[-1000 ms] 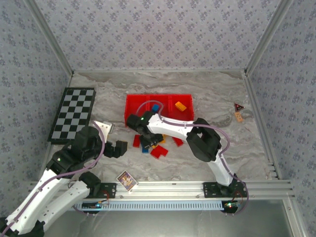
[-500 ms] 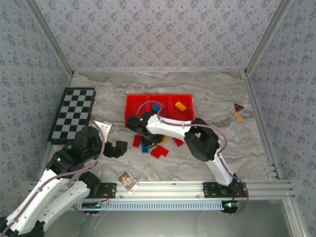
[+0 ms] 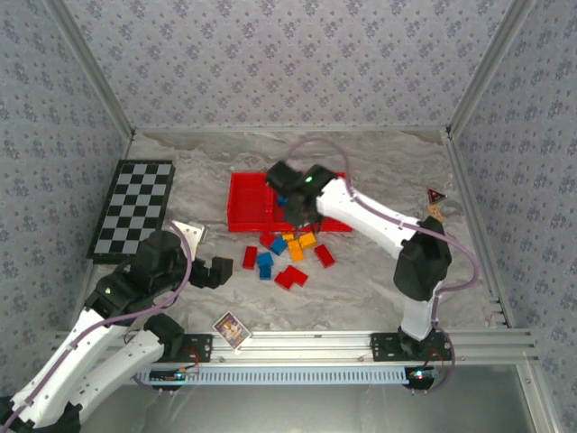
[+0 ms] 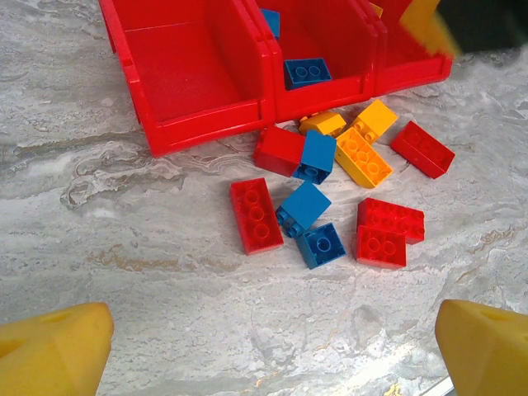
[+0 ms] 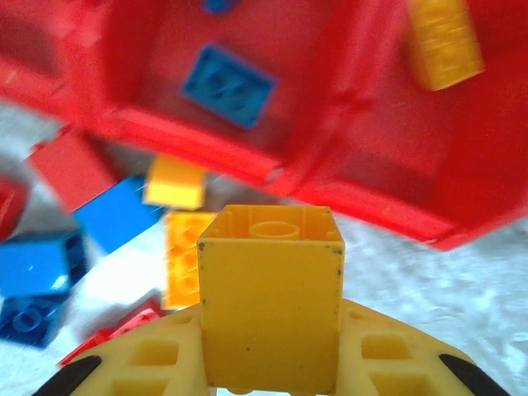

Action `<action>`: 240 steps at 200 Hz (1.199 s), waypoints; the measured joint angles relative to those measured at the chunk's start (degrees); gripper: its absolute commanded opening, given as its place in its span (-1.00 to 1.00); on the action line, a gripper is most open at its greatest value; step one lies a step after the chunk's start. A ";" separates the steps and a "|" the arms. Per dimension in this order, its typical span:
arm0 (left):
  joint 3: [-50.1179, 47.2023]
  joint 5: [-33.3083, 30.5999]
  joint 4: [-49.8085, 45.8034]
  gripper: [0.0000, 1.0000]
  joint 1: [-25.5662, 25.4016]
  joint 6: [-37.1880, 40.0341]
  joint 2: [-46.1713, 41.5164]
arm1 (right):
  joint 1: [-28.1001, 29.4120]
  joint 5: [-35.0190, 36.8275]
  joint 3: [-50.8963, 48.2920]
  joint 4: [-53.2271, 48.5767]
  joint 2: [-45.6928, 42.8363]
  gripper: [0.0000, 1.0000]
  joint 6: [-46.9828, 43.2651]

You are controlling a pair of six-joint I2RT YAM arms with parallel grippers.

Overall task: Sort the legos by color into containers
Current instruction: Place the lego in the container.

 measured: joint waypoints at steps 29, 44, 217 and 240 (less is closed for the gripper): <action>0.00 0.00 0.02 0.99 0.00 0.00 0.02 | -9.97 -0.31 1.49 1.64 1.88 -0.49 -2.93; 0.00 0.02 0.00 0.99 0.00 0.00 0.22 | -13.64 -0.79 2.97 2.21 4.72 -0.39 -3.89; 0.00 1.07 0.22 0.99 0.00 0.17 2.64 | -5.18 -6.73 -28.87 14.19 -14.25 0.63 -1.33; -0.04 1.38 0.22 0.99 0.00 0.17 2.60 | -3.65 -7.08 -32.15 15.26 -12.87 0.61 -1.36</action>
